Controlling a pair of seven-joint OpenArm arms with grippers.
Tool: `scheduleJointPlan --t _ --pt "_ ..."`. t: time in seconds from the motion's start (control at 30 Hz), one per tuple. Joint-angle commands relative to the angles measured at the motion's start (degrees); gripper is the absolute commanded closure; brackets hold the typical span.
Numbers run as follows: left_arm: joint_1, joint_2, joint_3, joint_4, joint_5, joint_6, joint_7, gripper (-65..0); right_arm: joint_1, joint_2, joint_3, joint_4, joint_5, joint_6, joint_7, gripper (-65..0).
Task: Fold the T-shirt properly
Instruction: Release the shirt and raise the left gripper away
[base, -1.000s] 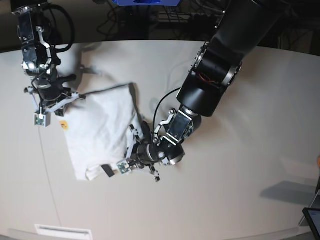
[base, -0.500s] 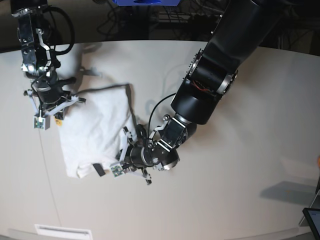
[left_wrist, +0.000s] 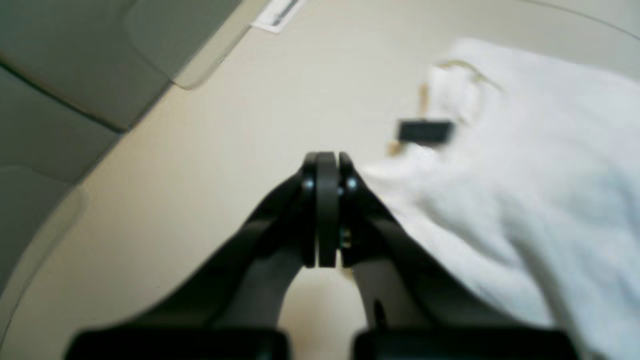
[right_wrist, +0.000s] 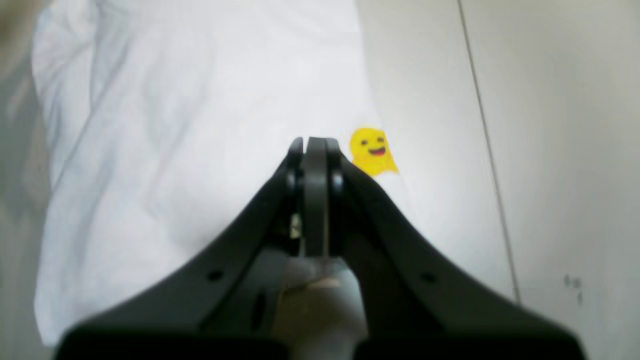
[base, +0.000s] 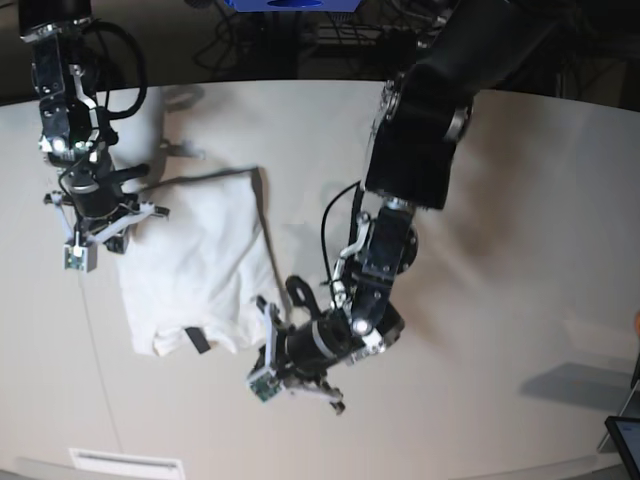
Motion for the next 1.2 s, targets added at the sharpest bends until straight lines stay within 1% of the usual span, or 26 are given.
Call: scheduleJointPlan --t 0.0,0.1,0.13,0.2,0.33,0.43,0.5,0.6,0.7,0.8,1.0,1.17 --pt "1.5 -1.3 -0.2 5.6 0.0 0.5 0.2 0.0 1.1 0.7 0.2 0.8 -0.3 -0.1 1.2 -0.1" --pt "10.6 -5.6 -1.2 16.4 0.3 0.9 2.5 0.0 1.7 0.9 0.3 0.8 -0.3 -0.1 1.2 -0.1" --pt "13.1 -6.8 -2.6 18.9 0.3 1.0 3.4 0.0 2.0 0.9 0.3 0.8 -0.3 -0.1 1.2 -0.1" --pt "18.4 -8.1 -6.3 23.3 0.4 1.0 4.6 0.0 2.4 0.6 -0.1 0.6 -0.3 -0.1 1.2 -0.1" --pt "27.2 -9.4 -13.8 29.8 0.4 1.0 5.4 0.0 2.8 0.3 -0.2 -1.7 -0.3 -0.1 1.1 -0.1" --pt "32.1 -9.9 -17.0 32.0 0.4 0.8 5.4 0.0 3.6 -1.0 -0.2 -4.2 -0.3 0.0 0.9 -0.1" --pt "34.7 -9.9 -17.8 32.4 0.4 0.8 5.4 0.0 3.6 -1.3 -0.3 -5.6 -0.3 0.1 0.9 -0.1" --pt "36.7 -9.9 -18.1 32.4 0.4 0.7 5.4 0.0 3.7 -1.4 -2.5 -7.0 -0.3 0.5 0.9 -0.1" --pt "37.4 -9.9 -18.1 32.5 0.4 0.7 5.4 0.0 3.4 -1.9 -3.1 -7.7 -0.2 0.5 0.9 -0.1" --pt "37.4 -10.1 -18.1 32.5 0.4 0.7 5.4 0.0 0.8 -2.9 -2.3 -7.7 -0.3 0.5 0.9 -0.1" --pt "37.6 -10.2 -18.1 32.5 0.4 0.7 5.4 0.0 -3.4 -3.0 -2.0 -7.4 -0.3 0.4 1.2 -0.1" --pt "37.7 -10.2 -18.1 32.4 0.4 0.7 5.4 0.0 -5.5 -3.5 -1.9 -3.4 -0.3 0.4 1.1 -0.1"
